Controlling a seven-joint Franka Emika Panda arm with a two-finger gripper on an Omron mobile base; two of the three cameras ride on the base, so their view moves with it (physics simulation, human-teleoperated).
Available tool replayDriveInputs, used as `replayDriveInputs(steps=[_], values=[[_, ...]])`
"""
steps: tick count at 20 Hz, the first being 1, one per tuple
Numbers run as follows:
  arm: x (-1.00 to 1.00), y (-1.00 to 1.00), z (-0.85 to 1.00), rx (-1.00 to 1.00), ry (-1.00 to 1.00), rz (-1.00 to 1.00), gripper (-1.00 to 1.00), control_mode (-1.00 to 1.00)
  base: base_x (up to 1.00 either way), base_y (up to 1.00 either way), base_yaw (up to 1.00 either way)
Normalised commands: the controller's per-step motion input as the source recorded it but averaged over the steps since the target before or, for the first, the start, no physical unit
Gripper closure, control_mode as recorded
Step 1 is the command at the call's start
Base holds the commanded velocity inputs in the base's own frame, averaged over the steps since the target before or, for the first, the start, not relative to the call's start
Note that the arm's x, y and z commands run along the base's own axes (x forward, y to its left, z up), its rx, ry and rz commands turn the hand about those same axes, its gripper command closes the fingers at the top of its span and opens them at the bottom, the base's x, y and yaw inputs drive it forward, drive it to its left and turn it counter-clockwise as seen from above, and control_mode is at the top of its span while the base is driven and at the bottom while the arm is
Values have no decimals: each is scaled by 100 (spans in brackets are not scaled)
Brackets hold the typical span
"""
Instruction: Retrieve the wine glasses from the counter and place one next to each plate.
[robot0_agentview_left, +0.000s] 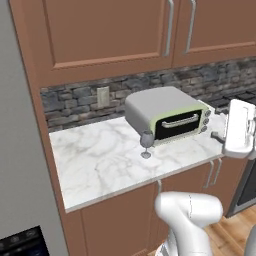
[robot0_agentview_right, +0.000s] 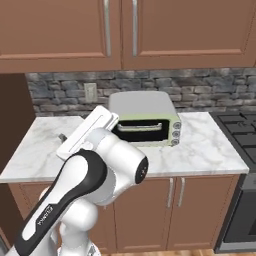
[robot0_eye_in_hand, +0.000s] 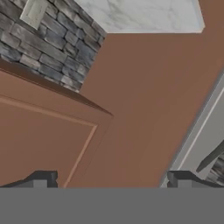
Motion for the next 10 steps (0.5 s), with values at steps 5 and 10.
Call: replayDriveInputs(steps=[5,10], values=[[0,0,0,0,0,0,-100,100,5,59,1],[0,0,0,0,0,0,-100,100,11,15,19]])
